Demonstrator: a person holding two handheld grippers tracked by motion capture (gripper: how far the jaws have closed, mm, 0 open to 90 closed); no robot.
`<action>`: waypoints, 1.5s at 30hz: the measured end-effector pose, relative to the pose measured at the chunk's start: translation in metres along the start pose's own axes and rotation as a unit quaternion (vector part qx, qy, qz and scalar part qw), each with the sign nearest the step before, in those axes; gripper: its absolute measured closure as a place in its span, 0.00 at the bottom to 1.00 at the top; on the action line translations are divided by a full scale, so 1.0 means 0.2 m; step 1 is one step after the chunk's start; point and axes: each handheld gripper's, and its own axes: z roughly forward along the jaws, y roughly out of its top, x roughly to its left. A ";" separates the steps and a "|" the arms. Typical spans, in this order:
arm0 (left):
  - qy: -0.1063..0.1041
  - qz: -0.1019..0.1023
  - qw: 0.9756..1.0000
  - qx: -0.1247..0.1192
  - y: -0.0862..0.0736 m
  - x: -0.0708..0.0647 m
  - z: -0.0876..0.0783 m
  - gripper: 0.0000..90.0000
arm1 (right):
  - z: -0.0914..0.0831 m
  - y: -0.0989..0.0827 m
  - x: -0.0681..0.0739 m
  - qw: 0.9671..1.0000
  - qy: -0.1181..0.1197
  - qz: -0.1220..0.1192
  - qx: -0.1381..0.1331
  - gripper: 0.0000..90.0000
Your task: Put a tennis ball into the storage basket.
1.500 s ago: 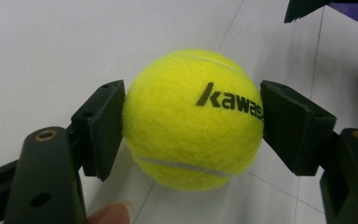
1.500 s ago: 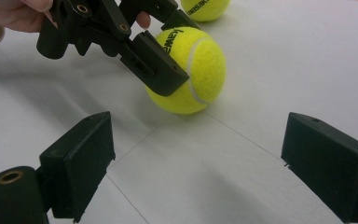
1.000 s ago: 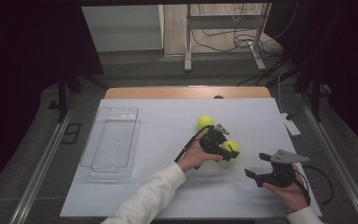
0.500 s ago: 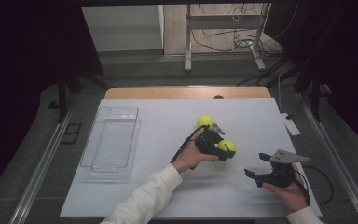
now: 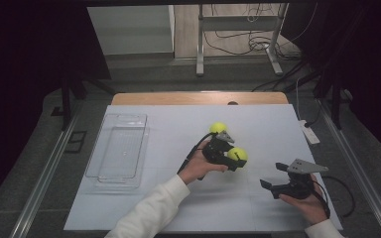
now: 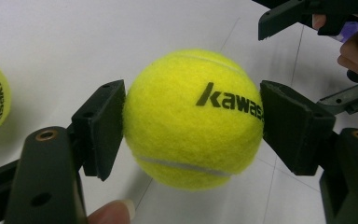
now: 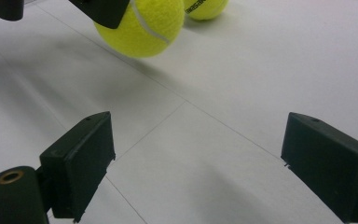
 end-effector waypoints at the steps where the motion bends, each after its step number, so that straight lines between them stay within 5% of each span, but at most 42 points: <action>1: 0.000 0.000 1.000 0.000 0.00 0.00 0.00 0.30 | 0.00 0.00 0.00 1.000 0.000 0.000 0.000 0.11; 45: 0.030 -0.014 0.999 -0.035 -0.09 0.08 -0.29 0.30 | 0.00 0.00 0.00 1.000 -0.001 -0.001 -0.004 0.11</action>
